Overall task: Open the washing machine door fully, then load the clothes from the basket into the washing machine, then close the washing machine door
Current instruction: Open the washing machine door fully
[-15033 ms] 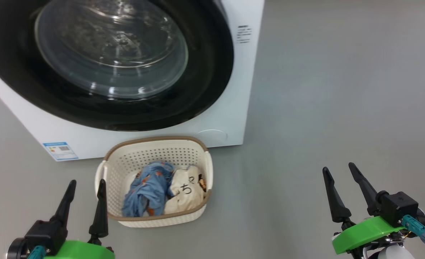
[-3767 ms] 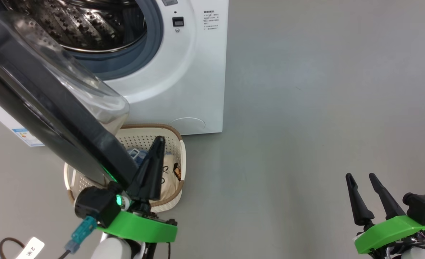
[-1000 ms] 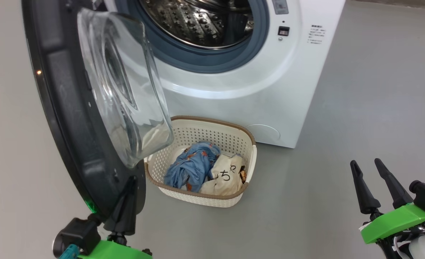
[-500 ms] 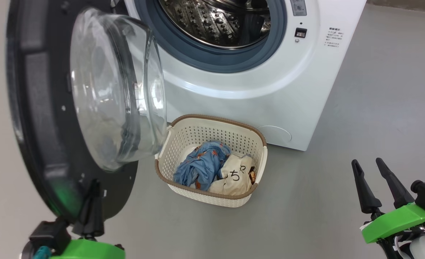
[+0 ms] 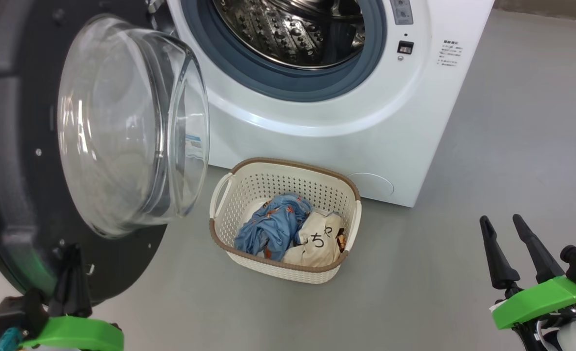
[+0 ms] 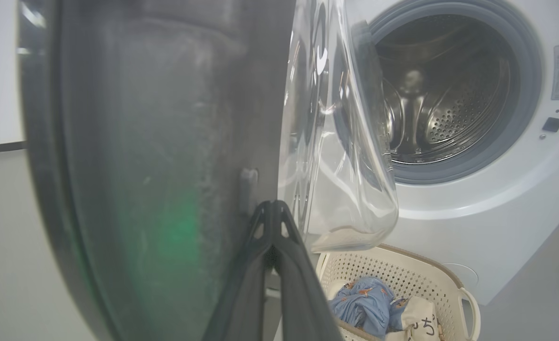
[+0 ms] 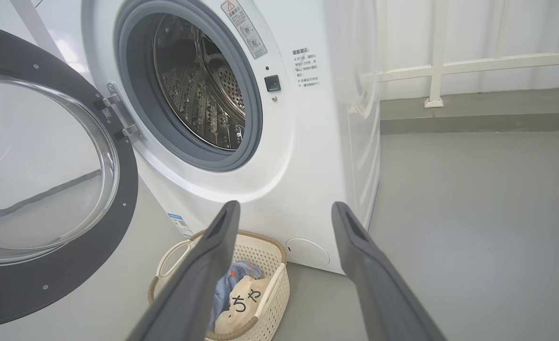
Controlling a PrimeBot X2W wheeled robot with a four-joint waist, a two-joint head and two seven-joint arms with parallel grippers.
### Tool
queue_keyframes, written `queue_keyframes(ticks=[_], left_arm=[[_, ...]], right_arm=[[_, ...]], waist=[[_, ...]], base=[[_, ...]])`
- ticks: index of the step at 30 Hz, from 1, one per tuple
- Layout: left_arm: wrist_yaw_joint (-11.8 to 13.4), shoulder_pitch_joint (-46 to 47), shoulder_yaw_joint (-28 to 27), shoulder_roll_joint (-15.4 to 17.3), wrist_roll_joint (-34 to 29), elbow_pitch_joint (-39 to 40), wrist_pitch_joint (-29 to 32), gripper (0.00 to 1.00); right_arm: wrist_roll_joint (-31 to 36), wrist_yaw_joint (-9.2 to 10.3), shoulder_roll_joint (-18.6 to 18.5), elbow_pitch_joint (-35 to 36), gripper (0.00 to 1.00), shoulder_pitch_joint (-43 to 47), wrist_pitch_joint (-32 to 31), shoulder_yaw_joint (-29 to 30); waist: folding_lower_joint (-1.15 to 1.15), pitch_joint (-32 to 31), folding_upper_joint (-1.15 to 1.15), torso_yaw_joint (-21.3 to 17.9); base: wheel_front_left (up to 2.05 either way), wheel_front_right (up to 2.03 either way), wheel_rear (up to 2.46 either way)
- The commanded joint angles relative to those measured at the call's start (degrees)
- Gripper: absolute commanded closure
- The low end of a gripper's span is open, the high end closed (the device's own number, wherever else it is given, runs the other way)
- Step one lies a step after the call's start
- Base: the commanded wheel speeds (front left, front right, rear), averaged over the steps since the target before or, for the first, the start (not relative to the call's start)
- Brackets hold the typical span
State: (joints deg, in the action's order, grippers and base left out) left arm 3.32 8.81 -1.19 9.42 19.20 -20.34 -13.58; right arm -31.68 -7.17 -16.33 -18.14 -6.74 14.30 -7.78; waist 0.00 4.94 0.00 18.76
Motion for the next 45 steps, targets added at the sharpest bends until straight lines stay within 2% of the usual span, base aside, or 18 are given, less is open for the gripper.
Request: queue_keyframes(ticks=[1,12,35,45], left_arm=[[0.8,2.8,-3.2,2.7,0.4,0.5,-0.5,1.0],[0.9,8.3,-6.9,5.3,0.6,-6.8,-1.4,1.0],[1.5,17.3,-17.2,6.9,-5.4,-13.8,-1.4,1.0],[1.9,19.7,-21.9,9.2,-7.4,-17.0,-1.4,1.0]], right_arm=[[0.6,-0.32,-0.7,1.5,0.0,0.2,0.7,-0.6],[0.6,-0.32,-0.9,1.7,0.0,0.5,0.7,-1.0],[0.6,-0.32,-3.8,2.0,0.0,-3.1,0.7,-2.6],[0.8,-0.32,-4.3,2.2,0.0,-4.9,0.7,-3.1]], waist=[[0.0,-0.1,0.0,0.3],[0.0,0.6,0.0,0.8],[0.0,7.6,0.0,-0.4],[0.0,10.3,0.0,-0.9]], base=[[0.0,0.0,0.0],[0.0,0.0,0.0],[0.0,0.0,0.0],[0.0,0.0,0.0]])
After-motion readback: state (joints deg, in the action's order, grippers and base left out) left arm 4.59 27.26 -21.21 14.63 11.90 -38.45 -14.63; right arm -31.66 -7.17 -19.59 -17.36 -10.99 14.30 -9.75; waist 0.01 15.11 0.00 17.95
